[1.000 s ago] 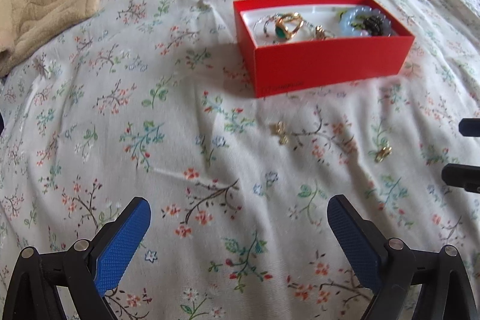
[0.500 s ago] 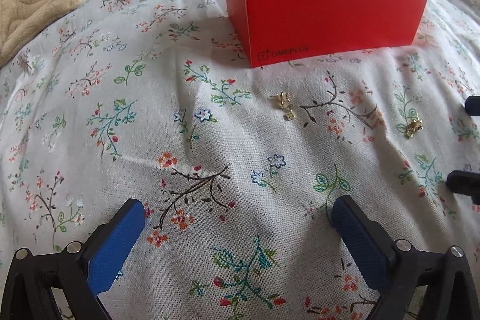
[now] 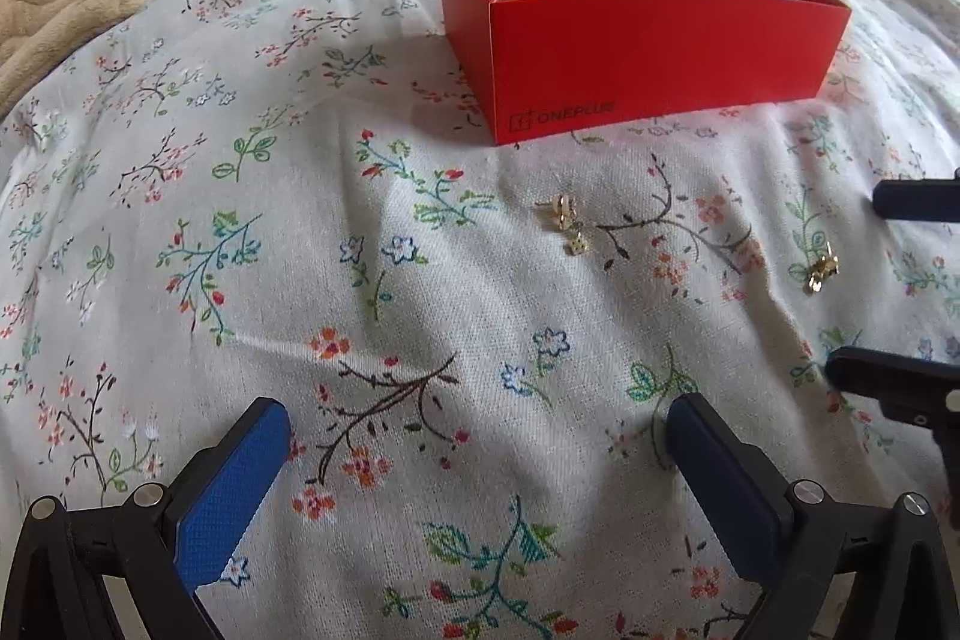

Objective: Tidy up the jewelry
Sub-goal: 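Withdraw both tools from the box toward the two gold stud earrings, then grasp a gold stud earring with right tool while left tool grasps the other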

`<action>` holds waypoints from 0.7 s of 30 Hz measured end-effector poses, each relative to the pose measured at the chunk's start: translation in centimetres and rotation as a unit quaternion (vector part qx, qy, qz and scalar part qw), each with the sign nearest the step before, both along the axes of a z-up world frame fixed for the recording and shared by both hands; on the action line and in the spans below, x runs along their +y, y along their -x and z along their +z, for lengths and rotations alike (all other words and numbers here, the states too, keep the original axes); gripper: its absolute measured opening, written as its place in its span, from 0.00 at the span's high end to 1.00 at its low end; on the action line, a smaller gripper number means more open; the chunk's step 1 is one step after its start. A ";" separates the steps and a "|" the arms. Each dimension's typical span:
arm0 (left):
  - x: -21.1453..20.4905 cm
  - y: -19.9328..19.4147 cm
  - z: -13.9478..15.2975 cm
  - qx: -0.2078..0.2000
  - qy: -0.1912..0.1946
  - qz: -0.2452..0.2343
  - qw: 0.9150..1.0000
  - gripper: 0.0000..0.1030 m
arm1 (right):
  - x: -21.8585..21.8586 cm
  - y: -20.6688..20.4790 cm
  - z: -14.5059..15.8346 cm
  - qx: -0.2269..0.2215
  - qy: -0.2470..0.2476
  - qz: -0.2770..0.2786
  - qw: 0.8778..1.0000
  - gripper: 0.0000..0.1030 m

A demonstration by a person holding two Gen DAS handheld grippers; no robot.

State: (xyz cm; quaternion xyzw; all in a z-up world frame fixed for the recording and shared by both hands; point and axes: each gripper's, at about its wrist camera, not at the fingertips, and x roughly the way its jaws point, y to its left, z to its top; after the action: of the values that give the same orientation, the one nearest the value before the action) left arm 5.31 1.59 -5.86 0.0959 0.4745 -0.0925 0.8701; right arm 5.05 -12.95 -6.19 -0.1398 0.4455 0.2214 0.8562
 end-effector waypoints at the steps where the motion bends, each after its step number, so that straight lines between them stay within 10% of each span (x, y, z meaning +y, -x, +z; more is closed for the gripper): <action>1: -0.2 -0.2 0.1 0.001 0.002 -0.003 1.000 0.00 | 0.2 -0.1 0.0 0.000 -0.002 0.003 1.000 0.22; 10: -1.5 -0.3 0.3 -0.004 -0.010 -0.036 0.999 0.04 | 1.5 -0.5 0.2 0.014 -0.018 0.029 0.999 0.53; 21: -1.6 -0.7 0.2 0.005 -0.012 -0.032 0.999 0.04 | 1.3 -0.5 0.2 0.016 -0.023 0.030 0.999 0.63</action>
State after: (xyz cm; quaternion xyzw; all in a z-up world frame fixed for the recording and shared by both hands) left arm 5.98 -0.04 -5.68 0.1214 0.4764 -0.1153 0.8631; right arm 5.52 -11.70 -6.00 -0.1296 0.4493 0.2591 0.8451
